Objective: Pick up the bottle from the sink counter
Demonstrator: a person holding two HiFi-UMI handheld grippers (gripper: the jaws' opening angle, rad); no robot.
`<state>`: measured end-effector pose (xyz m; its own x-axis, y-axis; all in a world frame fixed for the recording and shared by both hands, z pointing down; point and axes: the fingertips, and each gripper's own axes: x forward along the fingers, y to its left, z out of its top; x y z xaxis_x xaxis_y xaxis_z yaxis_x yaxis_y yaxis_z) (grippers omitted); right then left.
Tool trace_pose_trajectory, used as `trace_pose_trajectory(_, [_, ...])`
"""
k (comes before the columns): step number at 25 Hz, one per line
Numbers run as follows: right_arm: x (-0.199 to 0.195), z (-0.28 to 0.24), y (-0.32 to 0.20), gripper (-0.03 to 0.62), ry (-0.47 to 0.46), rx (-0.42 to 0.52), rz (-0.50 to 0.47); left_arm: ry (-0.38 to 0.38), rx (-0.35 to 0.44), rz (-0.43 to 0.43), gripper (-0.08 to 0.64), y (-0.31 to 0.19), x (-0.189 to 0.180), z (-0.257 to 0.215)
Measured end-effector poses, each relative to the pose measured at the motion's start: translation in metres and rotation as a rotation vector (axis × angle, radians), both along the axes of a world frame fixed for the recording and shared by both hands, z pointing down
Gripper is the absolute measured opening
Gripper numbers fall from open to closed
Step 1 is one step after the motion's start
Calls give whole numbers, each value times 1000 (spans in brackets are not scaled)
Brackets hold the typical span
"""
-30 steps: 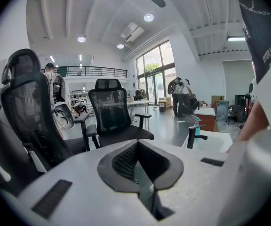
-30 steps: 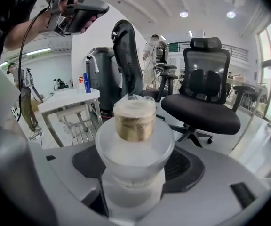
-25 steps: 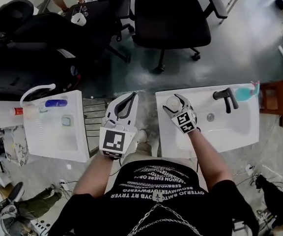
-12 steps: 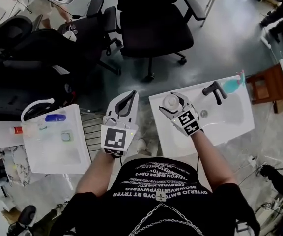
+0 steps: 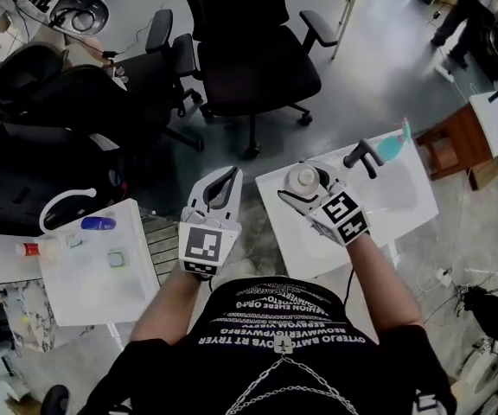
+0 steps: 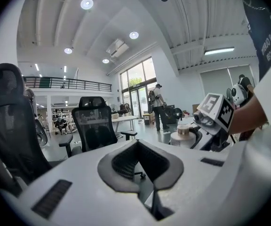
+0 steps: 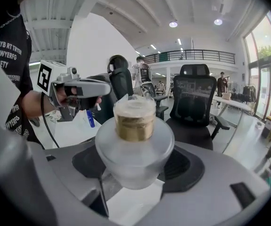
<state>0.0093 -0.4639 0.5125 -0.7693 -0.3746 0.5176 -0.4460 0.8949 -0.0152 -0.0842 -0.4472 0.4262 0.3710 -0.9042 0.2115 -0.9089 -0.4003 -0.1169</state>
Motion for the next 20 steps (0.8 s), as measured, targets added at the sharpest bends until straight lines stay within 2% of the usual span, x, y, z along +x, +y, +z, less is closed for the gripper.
trace_pose_trajectory(12, [18,-63,31,334,14,9,91,-6,32,130,5,25,18,-23])
trace_pose_trajectory(20, [21,-69,44,333,25,22,118,-16,28,181,5,36,21,-19])
